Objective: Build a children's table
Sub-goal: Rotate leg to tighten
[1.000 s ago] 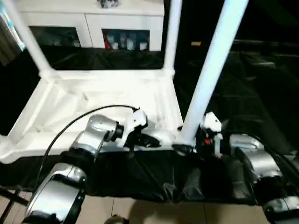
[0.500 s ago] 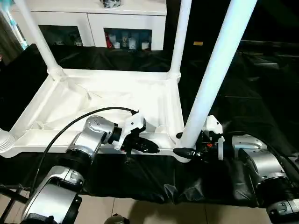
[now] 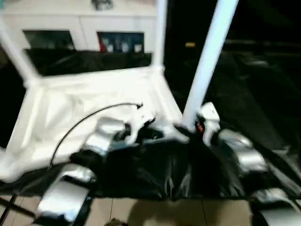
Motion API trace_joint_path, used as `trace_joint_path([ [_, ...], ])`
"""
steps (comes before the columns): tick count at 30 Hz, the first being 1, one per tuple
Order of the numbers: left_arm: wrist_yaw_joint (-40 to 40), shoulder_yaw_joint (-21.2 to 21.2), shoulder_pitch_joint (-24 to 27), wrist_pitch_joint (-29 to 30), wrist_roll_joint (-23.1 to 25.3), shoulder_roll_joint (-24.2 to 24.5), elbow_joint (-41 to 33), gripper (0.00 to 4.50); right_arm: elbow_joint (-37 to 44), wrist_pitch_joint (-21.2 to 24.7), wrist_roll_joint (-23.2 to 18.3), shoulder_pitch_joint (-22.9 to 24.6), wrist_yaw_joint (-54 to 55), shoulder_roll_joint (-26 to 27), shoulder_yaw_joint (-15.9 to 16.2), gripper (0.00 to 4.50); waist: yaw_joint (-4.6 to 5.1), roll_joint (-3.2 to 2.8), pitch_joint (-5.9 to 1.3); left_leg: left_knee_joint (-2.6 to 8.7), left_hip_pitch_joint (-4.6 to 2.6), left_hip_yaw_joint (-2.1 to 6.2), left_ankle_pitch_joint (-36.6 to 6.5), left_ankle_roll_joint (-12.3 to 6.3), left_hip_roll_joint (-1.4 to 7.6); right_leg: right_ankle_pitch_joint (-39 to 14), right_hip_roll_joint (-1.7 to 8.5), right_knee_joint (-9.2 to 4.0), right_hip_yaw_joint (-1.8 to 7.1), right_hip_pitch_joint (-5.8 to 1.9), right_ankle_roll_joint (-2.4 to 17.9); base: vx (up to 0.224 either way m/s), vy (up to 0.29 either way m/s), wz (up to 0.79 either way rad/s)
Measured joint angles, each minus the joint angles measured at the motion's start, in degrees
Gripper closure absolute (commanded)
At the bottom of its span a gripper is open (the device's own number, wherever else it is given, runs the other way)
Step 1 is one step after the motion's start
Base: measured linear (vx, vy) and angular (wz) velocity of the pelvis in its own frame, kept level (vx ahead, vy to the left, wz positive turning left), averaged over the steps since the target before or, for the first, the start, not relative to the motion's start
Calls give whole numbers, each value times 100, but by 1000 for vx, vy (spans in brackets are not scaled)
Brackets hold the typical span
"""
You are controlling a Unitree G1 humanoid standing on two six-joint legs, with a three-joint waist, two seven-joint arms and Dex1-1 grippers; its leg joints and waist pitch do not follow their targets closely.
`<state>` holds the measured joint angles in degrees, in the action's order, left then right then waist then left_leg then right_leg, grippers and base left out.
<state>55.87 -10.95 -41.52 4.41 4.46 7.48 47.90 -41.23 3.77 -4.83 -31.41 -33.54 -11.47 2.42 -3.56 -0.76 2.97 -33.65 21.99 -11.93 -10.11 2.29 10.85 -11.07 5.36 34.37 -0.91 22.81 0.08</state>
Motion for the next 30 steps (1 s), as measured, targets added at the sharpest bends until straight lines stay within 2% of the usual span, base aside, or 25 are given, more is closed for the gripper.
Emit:
trace_joint_path([
  [3, -248, -4, -12, 45, 40, -120, -1, 450, -93, -56, 20, -31, 352, 138, -133, 183, 8, -11, -12, 1, 0, 1, 0, 0, 0, 11, 0, 0, -1, -4, 14, 0, 0, 0],
  [4, -256, -4, -12, 45, 40, -122, -2, 450, -124, -103, 22, -31, 370, 183, -192, 148, 7, -16, -16, 1, 0, 1, 0, 0, 0, 11, 0, 0, -2, -3, 13, 0, 0, 0],
  [5, -258, -4, -12, 45, 40, -124, -2, 450, -149, -142, 22, -31, 371, 190, -204, 148, 7, -18, -17, 2, 0, 1, 0, 0, 1, 11, 0, 0, -3, -3, 13, 0, 0, 0],
  [6, -255, -4, -12, 44, 40, -125, -2, 450, -164, -160, 15, -31, 369, 205, -225, 113, 7, -18, -18, 2, 0, 1, 0, 0, 1, 11, -1, 0, -3, -3, 13, 0, 0, 0],
  [8, -254, -4, -12, 40, 40, -127, -2, 450, -188, -182, -16, -32, 365, 250, -276, 111, 7, -20, -19, 2, 2, 2, 0, 0, 1, 11, -1, 0, -3, -2, 13, 0, 0, 0],
  [13, -133, -3, -11, 25, 43, -94, -17, 450, -157, -232, -67, 12, 6, 213, -299, 62, 7, -20, -19, 3, 4, 2, 0, 0, 1, 10, -1, -2, -3, 0, 11, 0, 0, 0],
  [21, 621, -16, 33, -84, -79, 141, -90, 450, 299, -302, -240, 350, -1129, -152, -196, 62, -15, -21, -19, 10, 22, 1, -2, -3, 8, 0, -5, -18, -12, 11, -6, 0, 0, 0],
  [27, 1534, -130, 94, -209, -258, 425, -128, 450, 924, -14, -551, 728, -2545, -675, 93, 62, -167, -29, -14, 10, 26, 1, -2, -5, 13, 0, -5, -21, -18, 12, -5, 0, 0, 0],
  [28, 1728, -147, 105, -231, -260, 486, -137, 450, 988, 65, -605, 744, -2806, -733, 169, 85, -179, -30, -13, 8, 26, 1, -2, -4, 14, 0, -5, -20, -18, 11, -5, 0, 0, 0],
  [30, 1939, -161, 112, -236, -266, 549, -145, 450, 1119, 178, -647, 788, -3079, -840, 246, 94, -203, -33, -11, 7, 28, -1, -2, -4, 12, 1, -1, -19, -18, 10, -4, 0, 0, 0],
])
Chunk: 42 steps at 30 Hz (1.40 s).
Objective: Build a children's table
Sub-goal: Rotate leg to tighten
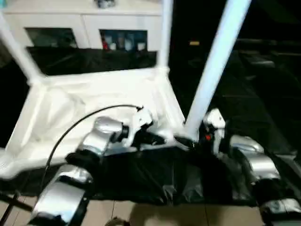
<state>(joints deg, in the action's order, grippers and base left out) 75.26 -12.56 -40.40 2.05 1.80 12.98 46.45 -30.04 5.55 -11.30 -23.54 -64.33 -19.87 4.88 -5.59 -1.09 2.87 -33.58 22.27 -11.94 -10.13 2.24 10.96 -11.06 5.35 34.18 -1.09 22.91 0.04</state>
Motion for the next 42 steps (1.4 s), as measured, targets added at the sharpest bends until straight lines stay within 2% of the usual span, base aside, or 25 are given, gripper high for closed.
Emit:
trace_joint_path([
  [9, 454, -82, 16, -2, -87, 143, -21, 450, 279, 208, -18, 90, -481, -171, 133, 161, -72, 2, 1, -2, 0, -1, 0, 0, 0, 1, 1, 0, 1, 1, 2, 0, 0, 0],
  [14, 503, -81, 41, -4, -89, 165, -64, 450, 303, 279, -21, 90, -572, -175, 137, 174, -84, 2, 1, -2, 2, -2, 0, 0, 1, 0, 1, 0, -1, 3, 0, 0, 0, 0],
  [17, 255, -70, 41, -104, -66, 127, -18, 450, 208, 237, 6, 63, -338, -98, 67, 179, -81, 2, 1, -4, 0, -2, 1, 0, 0, 0, 1, 3, 0, 1, 1, 0, 0, 0],
  [20, -175, 40, 16, -125, -25, 33, 107, 450, -95, 143, 101, -91, 211, 99, -51, 180, -51, 6, -1, -6, -11, -2, 1, 1, 0, 6, 1, 9, 3, -5, 9, 0, 0, 0],
  [23, -879, 112, -97, -112, 83, -141, 271, 450, -539, 28, 236, -351, 1205, 445, -269, 181, 49, 11, -1, -7, -18, -1, 2, 2, -6, 8, 3, 14, 9, -7, 13, 0, 0, 0],
  [24, -999, 112, -107, -103, 96, -193, 286, 450, -595, 6, 245, -382, 1367, 458, -279, 181, 56, 11, -1, -6, -20, -1, 1, 2, -9, 8, 4, 11, 11, -8, 13, 0, 0, 0],
  [29, -2225, 182, -328, 17, 279, -655, 572, 450, -1299, -80, 500, -895, 3291, 978, -532, 181, 130, 14, -6, -6, -25, -1, 2, 3, -13, 10, 3, 10, 18, -11, 14, 0, 0, 0],
  [33, -2504, 218, -389, 20, 309, -812, 655, 450, -1550, -327, 538, -1006, 3701, 1104, -663, 181, 136, 16, -9, -4, -22, -1, 2, 3, -12, 10, 3, 10, 15, -10, 12, 0, 0, 0],
  [35, -2495, 216, -437, 10, 310, -825, 711, 450, -1622, -444, 532, -1015, 3696, 1114, -702, 125, 123, 15, -9, -4, -19, -1, 2, 3, -12, 10, 3, 6, 14, -9, 12, 0, 0, 0],
  [37, -2427, 221, -438, 0, 309, -812, 709, 450, -1621, -456, 527, -1012, 3587, 1116, -721, 125, 116, 16, -9, -4, -17, -1, 2, 2, -12, 10, 3, 1, 14, -9, 11, 0, 0, 0],
  [38, -2407, 222, -438, 0, 308, -801, 708, 450, -1620, -458, 521, -1012, 3539, 1115, -723, 97, 115, 15, -9, -5, -16, -1, 2, 2, -12, 10, 3, 1, 14, -9, 12, 0, 0, 0],
  [42, -2175, 211, -437, -66, 303, -674, 703, 450, -1603, -501, 496, -987, 3146, 1084, -702, 78, 126, 12, -10, 1, -17, -1, 2, 3, -7, 10, -2, 1, 13, -4, 12, 0, 0, 0],
])
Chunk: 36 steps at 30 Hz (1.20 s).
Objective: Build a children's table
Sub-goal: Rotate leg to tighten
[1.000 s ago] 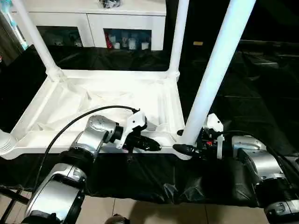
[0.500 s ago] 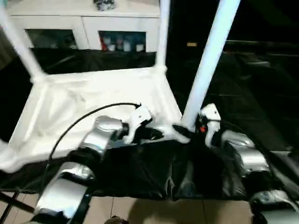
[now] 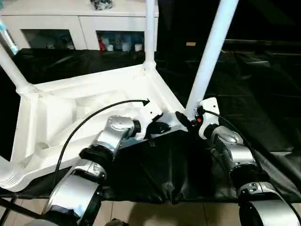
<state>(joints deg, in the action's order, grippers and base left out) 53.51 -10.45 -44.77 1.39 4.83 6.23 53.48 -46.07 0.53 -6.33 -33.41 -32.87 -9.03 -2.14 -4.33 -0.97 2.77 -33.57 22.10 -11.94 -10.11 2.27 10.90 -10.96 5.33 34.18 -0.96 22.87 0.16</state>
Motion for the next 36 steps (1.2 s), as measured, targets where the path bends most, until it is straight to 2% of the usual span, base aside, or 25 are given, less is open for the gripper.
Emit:
trace_joint_path([
  [2, 341, -5, 44, -60, -56, 155, -57, 450, 100, -125, 6, 113, -529, -179, 164, 49, 1, -24, 7, 2, 0, 0, 0, 1, 4, 0, -4, 0, -3, 3, 0, 0, 0, 0],
  [5, 754, 1, 139, -129, -130, 315, -156, 450, 282, -217, -24, 260, -1133, -310, 266, 49, -6, -54, 4, 3, 5, 2, -1, 1, 10, -1, -7, -2, -8, 7, -1, 0, 0, 0],
  [7, 1225, -62, 195, -147, -226, 462, -246, 450, 636, -104, -150, 470, -1834, -570, 413, 49, -68, -69, 8, 7, 11, 2, -1, 1, 10, -1, -6, -7, -13, 10, -2, 0, 0, 0],
  [9, 1534, -82, 226, -151, -280, 562, -277, 450, 847, 25, -281, 584, -2327, -723, 502, 49, -91, -70, 8, 6, 13, 2, -1, 0, 12, -2, -6, -6, -16, 10, -2, 0, 0, 0],
  [13, 2006, -175, 227, -151, -290, 694, -328, 450, 1069, 171, -395, 668, -2955, -863, 655, 49, -157, -81, 15, -4, 20, 2, -1, 0, 9, -1, 3, -5, -20, 8, -1, 0, 0, 0],
  [17, 2337, -183, 242, -149, -314, 791, -333, 450, 1219, 244, -445, 723, -3411, -988, 784, 49, -184, -82, 16, -5, 21, 2, -1, 0, 9, -1, 3, -5, -20, 7, -1, 0, 0, 0],
  [22, 2599, -237, 270, -128, -371, 840, -374, 450, 1475, 505, -486, 809, -3721, -1134, 872, 89, -238, -82, 16, -3, 25, 2, -1, -1, 10, -2, 3, -6, -24, 10, -1, 0, 0, 0],
  [24, 2618, -240, 277, -119, -388, 846, -375, 450, 1485, 538, -489, 809, -3738, -1139, 872, 118, -240, -82, 16, -5, 25, 2, -1, -1, 10, -2, 4, -6, -24, 10, -1, 0, 0, 0],
  [29, 2683, -240, 332, -94, -389, 857, -457, 450, 1487, 585, -493, 808, -3780, -1163, 874, 144, -240, -82, 16, -6, 25, 2, -1, -1, 10, -2, 5, -5, -24, 9, -1, 0, 0, 0],
  [30, 2693, -240, 332, -84, -389, 858, -461, 450, 1498, 615, -496, 808, -3793, -1165, 874, 163, -239, -82, 16, -6, 25, 2, -1, -1, 10, -2, 5, -5, -24, 9, -1, 0, 0, 0],
  [36, 2727, -237, 332, -65, -397, 860, -478, 450, 1591, 758, -499, 812, -3830, -1190, 876, 178, -241, -82, 16, -6, 26, 1, -1, -1, 9, -2, 5, -5, -25, 10, -1, 0, 0, 0],
])
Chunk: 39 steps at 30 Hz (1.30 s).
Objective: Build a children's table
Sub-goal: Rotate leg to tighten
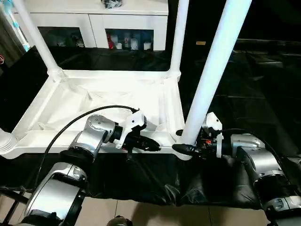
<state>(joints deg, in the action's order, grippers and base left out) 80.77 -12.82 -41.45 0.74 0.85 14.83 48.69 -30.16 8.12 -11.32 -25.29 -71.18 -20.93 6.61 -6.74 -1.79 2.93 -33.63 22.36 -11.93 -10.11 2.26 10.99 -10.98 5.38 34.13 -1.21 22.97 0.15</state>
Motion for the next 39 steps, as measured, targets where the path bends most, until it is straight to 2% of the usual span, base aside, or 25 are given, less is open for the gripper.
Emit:
trace_joint_path([
  [3, -182, 9, 0, -29, 9, -4, 25, 450, -66, -79, 21, -2, 286, 92, -47, 179, 13, 0, 0, -3, -2, 0, 0, 0, 1, 0, 0, 6, 0, 1, 0, 0, 0, 0],
  [5, -550, 82, -10, -83, 35, -44, 100, 450, -293, -209, 89, -75, 802, 310, -199, 180, 39, 3, -2, -7, -9, 1, 1, 1, 0, 1, 0, 16, 2, -2, 1, 0, 0, 0],
  [8, -1321, 171, -151, -95, 180, -237, 312, 450, -780, -270, 208, -372, 1968, 694, -460, 181, 143, 9, -3, -8, -23, 1, 1, 2, -3, 9, 1, 23, 9, -6, 13, 0, 0, 0],
  [10, -1882, 196, -245, -91, 254, -445, 466, 450, -1073, -311, 265, -555, 2735, 877, -604, 181, 178, 11, -4, -5, -31, 1, 1, 3, -9, 9, 1, 23, 18, -9, 15, 0, 0, 0],
  [16, -2876, 256, -394, -50, 390, -833, 662, 450, -1587, -481, 458, -935, 4208, 1235, -796, 181, 177, 18, -11, 0, -32, 1, 1, 3, -10, 10, 0, 23, 18, -8, 12, 0, 0, 0],
  [17, -2943, 256, -413, -50, 412, -869, 681, 450, -1645, -527, 483, -962, 4279, 1253, -830, 146, 176, 20, -12, -1, -31, 1, 1, 2, -10, 10, 0, 22, 18, -8, 11, 0, 0, 0],
  [18, -2966, 256, -416, -56, 415, -877, 683, 450, -1698, -585, 493, -981, 4298, 1266, -847, 146, 176, 20, -12, 0, -28, 1, 1, 2, -10, 10, 0, 19, 18, -7, 11, 0, 0, 0],
  [19, -2966, 257, -416, -73, 416, -877, 683, 450, -1728, -644, 515, -981, 4305, 1275, -854, 111, 174, 20, -12, -2, -27, 1, 1, 2, -10, 9, 0, 16, 18, -7, 11, 0, 0, 0],
  [21, -2966, 257, -416, -104, 416, -879, 685, 450, -1734, -677, 559, -982, 4300, 1293, -853, 108, 173, 28, -12, -1, -21, 0, 1, 2, -10, 9, 0, 9, 17, -7, 11, 0, 0, 0],
  [23, -2943, 257, -416, -140, 415, -875, 690, 450, -1751, -726, 561, -981, 4258, 1290, -853, 76, 175, 35, -10, -3, -17, 0, 1, 1, -10, 10, 0, 2, 18, -7, 11, 0, 0, 0],
  [25, -2855, 271, -416, -174, 413, -840, 690, 450, -1757, -802, 621, -974, 4105, 1263, -813, 64, 179, 47, -5, -3, -15, 0, 2, 1, -9, 10, -1, 2, 18, -4, 11, 0, 0, 0],
  [29, -2337, 268, -380, -207, 333, -648, 613, 450, -1631, -1115, 602, -777, 3280, 1005, -651, 64, 177, 52, -2, 2, -7, -1, 0, 0, -4, 7, -5, 0, 14, 8, 8, 0, 0, 0],
  [33, -1775, 266, -262, -294, 258, -435, 481, 450, -1285, -1195, 415, -464, 2393, 790, -598, 64, 156, 51, -2, 7, -3, -1, 1, -2, 3, 4, -7, 3, 4, 13, 2, 0, 0, 0],
  [39, -831, 153, -82, -338, 111, -136, 257, 450, -728, -942, 40, -72, 1059, 465, -398, 64, 118, 51, -1, 0, 3, -1, 1, -1, 2, 4, -3, 1, 3, 11, 2, 0, 0, 0],
])
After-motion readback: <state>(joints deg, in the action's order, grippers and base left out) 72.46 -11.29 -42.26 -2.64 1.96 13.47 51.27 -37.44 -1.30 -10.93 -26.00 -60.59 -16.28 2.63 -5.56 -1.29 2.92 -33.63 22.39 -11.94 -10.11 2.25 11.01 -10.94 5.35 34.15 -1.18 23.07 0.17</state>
